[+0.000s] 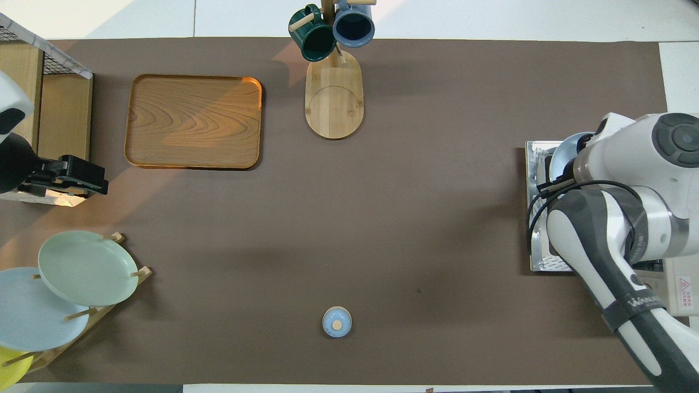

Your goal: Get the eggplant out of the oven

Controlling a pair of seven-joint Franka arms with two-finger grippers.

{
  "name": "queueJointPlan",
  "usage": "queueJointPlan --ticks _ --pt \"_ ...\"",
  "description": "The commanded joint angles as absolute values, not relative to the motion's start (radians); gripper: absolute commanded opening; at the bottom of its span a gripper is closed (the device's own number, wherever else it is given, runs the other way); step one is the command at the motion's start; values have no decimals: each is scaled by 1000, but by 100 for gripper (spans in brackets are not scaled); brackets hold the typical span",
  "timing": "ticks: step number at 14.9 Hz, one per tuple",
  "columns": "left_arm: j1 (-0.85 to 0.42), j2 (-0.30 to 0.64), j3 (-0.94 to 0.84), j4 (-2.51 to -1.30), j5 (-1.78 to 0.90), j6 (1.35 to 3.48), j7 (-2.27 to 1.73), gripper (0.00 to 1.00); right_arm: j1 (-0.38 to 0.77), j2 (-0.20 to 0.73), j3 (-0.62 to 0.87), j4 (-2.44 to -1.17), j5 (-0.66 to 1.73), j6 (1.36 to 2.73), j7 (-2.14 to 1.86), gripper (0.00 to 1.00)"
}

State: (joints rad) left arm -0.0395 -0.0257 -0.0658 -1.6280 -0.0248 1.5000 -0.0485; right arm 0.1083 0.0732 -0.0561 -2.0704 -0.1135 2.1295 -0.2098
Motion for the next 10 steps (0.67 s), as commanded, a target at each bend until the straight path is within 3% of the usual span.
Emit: queueJointPlan --ticks 1,5,10 --pt "-28 -35 -75 -1628 -2 1509 -51 100 272 123 -48 -1927 -124 2036 -42 0" --pt "-26 -35 -75 -1628 -2 1514 -49 100 510 205 -48 -1742 -124 1965 242 0" --pt "-5 -34 -75 -1628 -2 1537 -41 100 742 493 -48 -1415 -127 1916 600 0"
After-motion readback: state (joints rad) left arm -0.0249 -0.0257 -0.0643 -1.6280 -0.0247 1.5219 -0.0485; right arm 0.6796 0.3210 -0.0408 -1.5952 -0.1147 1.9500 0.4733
